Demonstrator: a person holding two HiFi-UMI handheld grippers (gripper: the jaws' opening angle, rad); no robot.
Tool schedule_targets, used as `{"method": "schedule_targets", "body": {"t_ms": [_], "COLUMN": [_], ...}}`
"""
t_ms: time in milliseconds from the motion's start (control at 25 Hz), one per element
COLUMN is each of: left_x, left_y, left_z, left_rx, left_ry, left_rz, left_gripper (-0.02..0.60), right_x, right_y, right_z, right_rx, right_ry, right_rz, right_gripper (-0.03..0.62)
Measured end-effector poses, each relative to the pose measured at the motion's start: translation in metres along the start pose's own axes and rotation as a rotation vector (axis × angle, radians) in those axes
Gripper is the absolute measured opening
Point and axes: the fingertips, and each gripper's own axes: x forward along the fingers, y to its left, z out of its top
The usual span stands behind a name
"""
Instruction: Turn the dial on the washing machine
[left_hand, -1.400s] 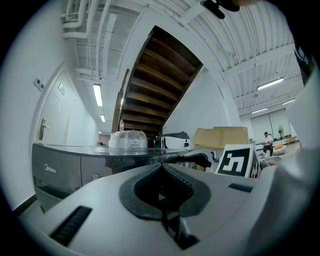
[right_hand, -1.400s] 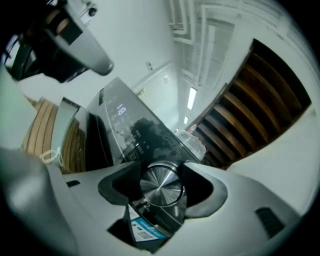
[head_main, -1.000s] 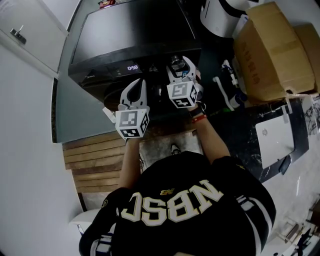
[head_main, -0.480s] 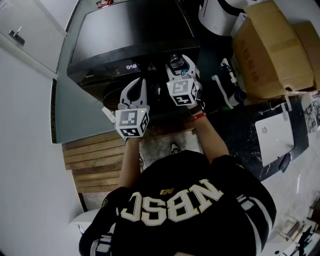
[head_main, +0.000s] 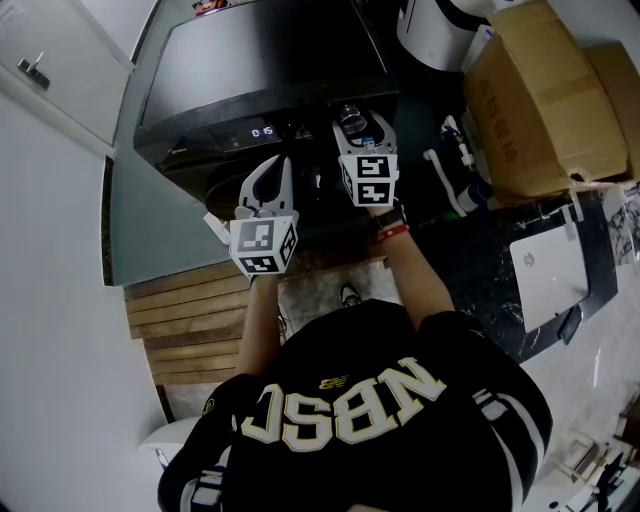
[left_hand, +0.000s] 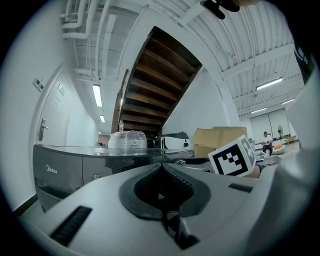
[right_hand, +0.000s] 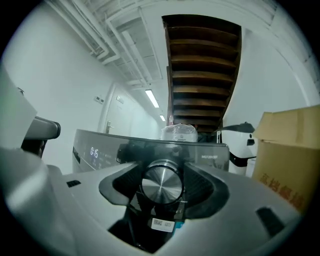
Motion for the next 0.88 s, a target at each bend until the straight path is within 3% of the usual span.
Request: {"method": "schedule_targets", "body": {"t_ms": [400,520,720,880], "left_x": [0.002,0.003,0.003,0.003], "left_y": [-0.006,-0.006,-0.008,-0.009], "left_z": [-0.001,-0.003,-0.004,-0.004], "left_rx": [-0.003,-0.004,-0.008,-0.01], "left_ry": [0.008,0.012,0.015,0.013], "left_rz": [-0.013,-0.013,-0.015,-0.013], "left_gripper": [0.015,0.015,0.015,0.015], "right_x": [-0.001,0.001,0.0,-0.004], "right_y": [-0.002,-0.005,-0.016,-0.018], "right_z": [0.0,-0.002,-0.009,-0.002], "right_rx": [0.064,0.195,0.556,0.528], "right_ry": [-0.01,-0.016,-0.061,-0.058], "right_rz": [-0.01,-0.032,-0.046,-0.06], "right_gripper": [0.258,0.259,0.259,0.261]}}
